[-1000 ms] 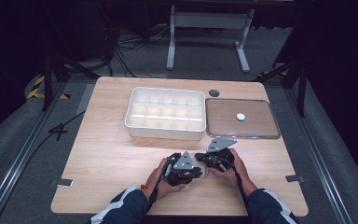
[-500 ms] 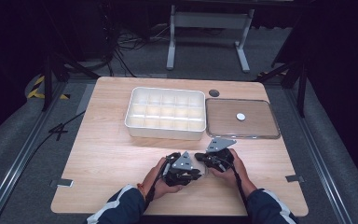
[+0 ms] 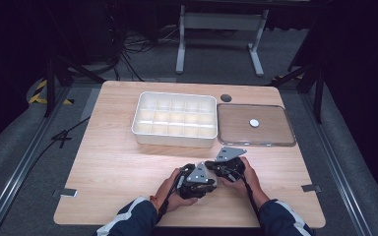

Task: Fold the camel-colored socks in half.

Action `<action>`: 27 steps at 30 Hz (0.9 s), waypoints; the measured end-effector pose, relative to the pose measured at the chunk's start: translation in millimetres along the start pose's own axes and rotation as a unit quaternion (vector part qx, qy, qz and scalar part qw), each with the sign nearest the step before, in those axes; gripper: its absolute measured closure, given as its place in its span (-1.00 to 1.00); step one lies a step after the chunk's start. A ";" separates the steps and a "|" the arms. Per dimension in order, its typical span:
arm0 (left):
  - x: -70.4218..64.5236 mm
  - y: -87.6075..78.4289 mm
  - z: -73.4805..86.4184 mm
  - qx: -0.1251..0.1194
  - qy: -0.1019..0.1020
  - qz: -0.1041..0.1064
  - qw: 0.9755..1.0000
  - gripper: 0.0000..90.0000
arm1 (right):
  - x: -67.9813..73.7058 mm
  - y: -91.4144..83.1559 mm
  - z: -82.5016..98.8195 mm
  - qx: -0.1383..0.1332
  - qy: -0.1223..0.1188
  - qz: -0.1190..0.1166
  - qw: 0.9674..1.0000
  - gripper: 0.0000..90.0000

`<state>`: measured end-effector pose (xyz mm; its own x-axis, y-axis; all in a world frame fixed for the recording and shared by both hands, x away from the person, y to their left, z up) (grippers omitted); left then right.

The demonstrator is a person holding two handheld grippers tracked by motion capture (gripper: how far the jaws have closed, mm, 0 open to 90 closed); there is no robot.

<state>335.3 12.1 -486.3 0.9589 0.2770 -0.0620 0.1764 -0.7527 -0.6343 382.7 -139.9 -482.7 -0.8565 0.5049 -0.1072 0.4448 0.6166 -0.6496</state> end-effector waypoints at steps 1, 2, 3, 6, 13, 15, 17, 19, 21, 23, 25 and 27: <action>-1.0 -0.1 0.1 0.004 0.006 -0.002 1.000 0.69 | 0.7 0.2 -0.5 0.002 -0.004 0.003 1.000 0.98; -2.2 0.2 0.0 0.005 0.013 -0.005 1.000 0.68 | 1.1 0.2 -0.7 0.003 -0.003 0.004 1.000 0.98; -3.4 0.5 0.0 0.006 0.014 -0.006 1.000 0.68 | 0.7 0.1 -0.6 0.004 -0.002 0.003 1.000 0.98; -3.1 0.2 0.7 0.004 0.012 0.000 1.000 0.69 | -1.9 0.7 1.2 0.009 0.004 0.009 1.000 0.98; -0.8 0.7 2.1 -0.001 -0.002 0.012 1.000 0.70 | -11.4 2.0 5.0 0.025 0.008 0.029 0.999 0.89; 0.1 0.8 2.2 -0.003 -0.003 0.016 1.000 0.70 | -14.3 0.6 5.9 0.029 0.007 0.034 0.999 0.87; 0.9 0.1 2.4 -0.003 -0.013 0.020 1.000 0.70 | -16.9 -1.7 6.8 0.028 0.013 0.036 0.999 0.84; 2.2 -0.7 2.5 -0.006 -0.019 0.024 1.000 0.68 | -21.2 -5.4 7.9 0.026 0.018 0.039 0.999 0.80; 2.2 -0.8 2.5 -0.010 -0.022 0.025 0.999 0.67 | -22.8 -7.2 8.2 0.023 0.020 0.041 0.999 0.78; 2.5 -1.8 1.7 -0.013 -0.021 0.022 0.999 0.62 | -25.4 -10.6 8.9 0.019 0.023 0.043 0.999 0.76; 2.7 -4.3 -0.1 -0.017 -0.022 0.021 0.999 0.59 | -26.2 -13.0 9.0 0.016 0.026 0.043 0.999 0.73; 2.8 -6.3 -1.3 -0.022 -0.024 0.019 0.999 0.54 | -26.5 -14.8 8.7 0.014 0.025 0.042 0.999 0.71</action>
<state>337.2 16.8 -481.4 0.9531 0.2764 -0.1231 0.1514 -0.7880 -0.5968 396.5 -167.6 -476.9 -0.8017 0.5846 -0.1247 0.5064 0.5534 -0.6613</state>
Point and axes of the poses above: each handheld gripper's, and its own axes: y roughly forward along the jaws, z roughly out of its underside, x roughly to its left, the point moved 2 cm from there along y, roughly forward along the jaws, and after that the axes turned 2 degrees about -y, right-handed, at the moved point
